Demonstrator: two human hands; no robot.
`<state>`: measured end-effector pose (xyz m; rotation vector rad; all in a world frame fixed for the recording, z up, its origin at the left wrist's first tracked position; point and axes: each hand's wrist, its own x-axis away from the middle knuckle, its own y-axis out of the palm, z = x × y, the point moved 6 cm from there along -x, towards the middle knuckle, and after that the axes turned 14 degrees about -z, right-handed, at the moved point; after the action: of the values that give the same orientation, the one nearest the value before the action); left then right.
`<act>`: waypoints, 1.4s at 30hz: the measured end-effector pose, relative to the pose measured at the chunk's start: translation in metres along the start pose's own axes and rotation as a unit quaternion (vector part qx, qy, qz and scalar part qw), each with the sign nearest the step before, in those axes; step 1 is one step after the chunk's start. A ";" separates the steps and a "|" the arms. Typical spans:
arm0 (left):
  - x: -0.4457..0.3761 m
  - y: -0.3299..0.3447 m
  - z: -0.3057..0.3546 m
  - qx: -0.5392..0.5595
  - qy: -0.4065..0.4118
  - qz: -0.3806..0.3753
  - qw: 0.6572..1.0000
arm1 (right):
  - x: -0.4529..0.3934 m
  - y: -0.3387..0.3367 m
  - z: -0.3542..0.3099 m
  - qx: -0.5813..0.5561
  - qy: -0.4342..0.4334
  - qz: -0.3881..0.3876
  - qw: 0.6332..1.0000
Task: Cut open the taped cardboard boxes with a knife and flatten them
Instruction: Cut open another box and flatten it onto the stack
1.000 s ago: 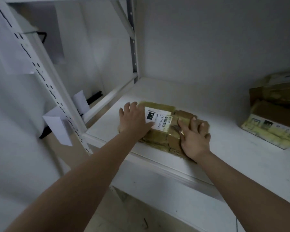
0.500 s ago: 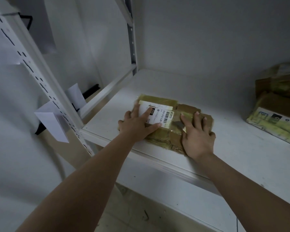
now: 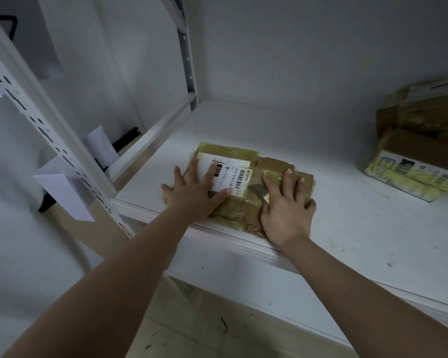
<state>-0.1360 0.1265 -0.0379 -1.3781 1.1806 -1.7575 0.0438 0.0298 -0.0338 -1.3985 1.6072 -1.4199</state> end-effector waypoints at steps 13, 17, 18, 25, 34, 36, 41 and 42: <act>0.022 -0.028 0.024 -0.052 0.013 0.052 0.997 | 0.011 -0.043 0.040 -0.274 -0.070 0.034 0.958; 0.037 -0.049 0.053 -0.060 0.079 0.134 0.986 | 0.028 -0.063 0.057 -0.276 -0.072 0.088 0.955; 0.040 -0.051 0.060 -0.052 0.086 0.142 0.985 | 0.032 -0.067 0.063 -0.274 -0.068 0.092 0.955; 0.049 -0.055 0.121 -0.061 0.125 0.157 0.978 | 0.046 -0.085 0.129 -0.277 -0.031 0.108 0.954; 0.057 -0.040 0.254 -0.051 0.204 0.149 0.966 | 0.065 -0.115 0.235 -0.247 -0.015 0.138 0.959; 0.054 -0.037 0.288 -0.047 0.222 0.147 0.963 | 0.068 -0.121 0.259 -0.252 -0.013 0.141 0.957; 0.037 -0.043 0.369 -0.059 0.250 0.154 0.954 | 0.078 -0.142 0.303 -0.274 -0.028 0.117 0.954; 0.031 -0.047 0.380 -0.040 0.240 0.145 0.959 | 0.079 -0.143 0.308 -0.269 -0.033 0.108 0.957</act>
<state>0.2223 0.0145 0.0417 -0.7776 1.6315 -1.8944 0.3453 -0.1320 0.0340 -1.4745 2.1266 -0.8294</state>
